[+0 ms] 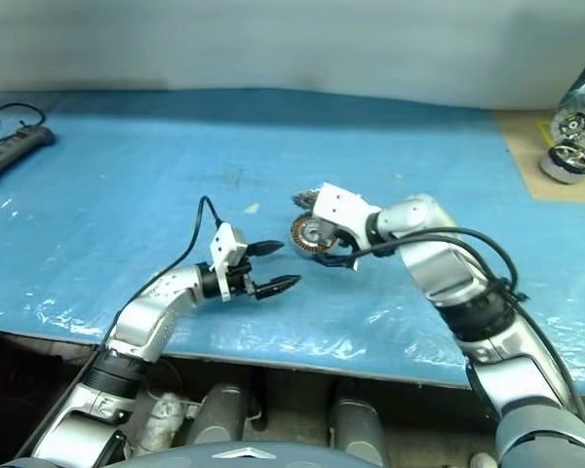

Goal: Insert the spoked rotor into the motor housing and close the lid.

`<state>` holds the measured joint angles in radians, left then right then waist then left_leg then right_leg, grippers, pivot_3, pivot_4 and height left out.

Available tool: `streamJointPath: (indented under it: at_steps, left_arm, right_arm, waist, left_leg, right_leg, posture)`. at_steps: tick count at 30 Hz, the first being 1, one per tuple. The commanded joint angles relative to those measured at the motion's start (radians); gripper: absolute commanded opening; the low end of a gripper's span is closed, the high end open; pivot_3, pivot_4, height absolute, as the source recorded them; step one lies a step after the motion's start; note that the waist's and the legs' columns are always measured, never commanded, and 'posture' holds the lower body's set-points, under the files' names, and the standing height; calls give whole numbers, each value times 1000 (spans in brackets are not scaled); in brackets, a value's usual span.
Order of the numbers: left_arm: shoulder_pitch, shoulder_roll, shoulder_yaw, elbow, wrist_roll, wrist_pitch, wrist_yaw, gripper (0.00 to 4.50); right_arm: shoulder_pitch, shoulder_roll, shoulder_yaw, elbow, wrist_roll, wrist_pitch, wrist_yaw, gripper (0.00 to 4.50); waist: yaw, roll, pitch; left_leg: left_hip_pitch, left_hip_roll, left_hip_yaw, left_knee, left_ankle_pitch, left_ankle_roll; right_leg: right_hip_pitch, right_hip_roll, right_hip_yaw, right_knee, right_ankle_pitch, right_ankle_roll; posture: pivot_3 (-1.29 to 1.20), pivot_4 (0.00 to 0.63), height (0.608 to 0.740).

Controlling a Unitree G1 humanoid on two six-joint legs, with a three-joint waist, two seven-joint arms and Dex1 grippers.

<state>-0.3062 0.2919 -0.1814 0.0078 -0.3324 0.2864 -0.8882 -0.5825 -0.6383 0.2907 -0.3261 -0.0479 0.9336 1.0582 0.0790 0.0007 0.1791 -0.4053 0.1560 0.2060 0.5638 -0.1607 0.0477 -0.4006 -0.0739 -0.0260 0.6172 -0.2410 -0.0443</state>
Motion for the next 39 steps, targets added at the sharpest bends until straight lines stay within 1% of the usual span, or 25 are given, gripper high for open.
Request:
streamJointPath:
  at_steps: [1,2,4,6,7,8,10,13,16,21,28,34,36,39]
  left_arm:
    - [-14,-2,43,-62,-41,25,20,4500]
    - [-14,3,46,-63,-42,25,20,4500]
    - [-9,10,44,-61,-39,19,13,4500]
    - [-10,18,40,-48,-29,1,3,4500]
    - [-13,20,41,-41,-27,-6,1,4500]
    - [-15,21,42,-36,-26,-9,-1,4500]
    - [-25,21,44,-16,-19,-31,-6,4500]
    - [-36,17,40,13,0,-66,-4,4500]
    - [-39,4,38,41,30,-106,24,4500]
    - [-7,1,41,40,37,-133,35,4500]
    - [24,3,46,25,42,-125,65,4500]
    - [29,-26,37,47,70,-154,120,4500]
    - [40,-37,43,18,70,-134,147,4500]
    - [60,-32,48,-32,63,-100,170,4500]
  right_arm:
    - [127,21,-215,-94,49,8,-124,4316]
    - [182,41,-267,-101,48,-25,-179,4316]
    - [260,101,-349,-67,14,-90,-333,4316]
    - [287,187,-435,-16,13,-127,-473,4316]
    - [290,219,-467,1,28,-124,-508,4316]
    - [291,238,-484,10,39,-122,-529,4316]
    - [309,288,-487,56,49,-184,-579,4316]
    - [303,338,-459,145,41,-291,-640,4316]
    - [273,386,-420,222,42,-366,-677,4316]
    - [218,425,-372,294,41,-446,-721,4316]
    - [183,390,-327,391,28,-538,-723,4316]
    - [132,398,-340,585,33,-633,-768,4316]
    - [112,399,-338,658,28,-658,-787,4316]
    - [106,415,-330,691,51,-670,-769,4316]
  waist:
    - [1,0,0]
    - [2,0,0]
    - [2,0,0]
    - [-5,0,0]
    - [-10,0,0]
    - [-11,1,0]
    - [-11,1,0]
    - [-11,1,0]
    - [-11,1,0]
    - [-12,1,0]
    - [-8,1,0]
    - [-11,1,0]
    - [-14,1,0]
    - [-14,1,0]
  left_leg:
    - [0,0,0,0,0,0]
    - [0,0,0,0,0,0]
    - [0,0,0,0,0,0]
    - [1,0,0,-1,0,0]
    - [1,0,0,-1,1,-1]
    - [0,-1,0,-1,1,-2]
    - [1,-1,0,-2,1,-2]
    - [1,-1,0,-3,1,-2]
    - [0,-1,0,-3,1,-2]
    - [0,-1,0,-3,1,-2]
    - [-1,-1,0,-3,1,-2]
    - [0,-1,0,-3,2,-2]
    - [0,-1,0,-3,1,-2]
    - [0,-1,0,-3,1,-2]
  right_leg:
    - [0,0,0,0,0,0]
    - [0,0,0,-1,0,0]
    - [0,0,0,-1,0,0]
    - [0,0,0,-1,0,0]
    - [-1,0,0,-1,0,0]
    - [-2,0,0,-1,0,0]
    - [-2,0,0,-1,0,0]
    - [-2,0,0,-1,0,0]
    - [-2,0,0,-1,0,0]
    - [-2,0,0,-1,0,0]
    - [-2,0,0,-2,0,0]
    - [-1,0,0,-1,0,0]
    - [-1,0,0,-1,0,0]
    - [-1,0,0,-1,0,0]
  posture:
    - [0,150,740]
    - [0,150,740]
    - [0,150,740]
    - [0,150,740]
    - [0,150,740]
    - [0,150,740]
    - [0,150,740]
    - [0,150,740]
    - [0,150,740]
    - [0,150,740]
    - [0,150,740]
    - [0,150,740]
    - [0,150,740]
    - [0,150,740]
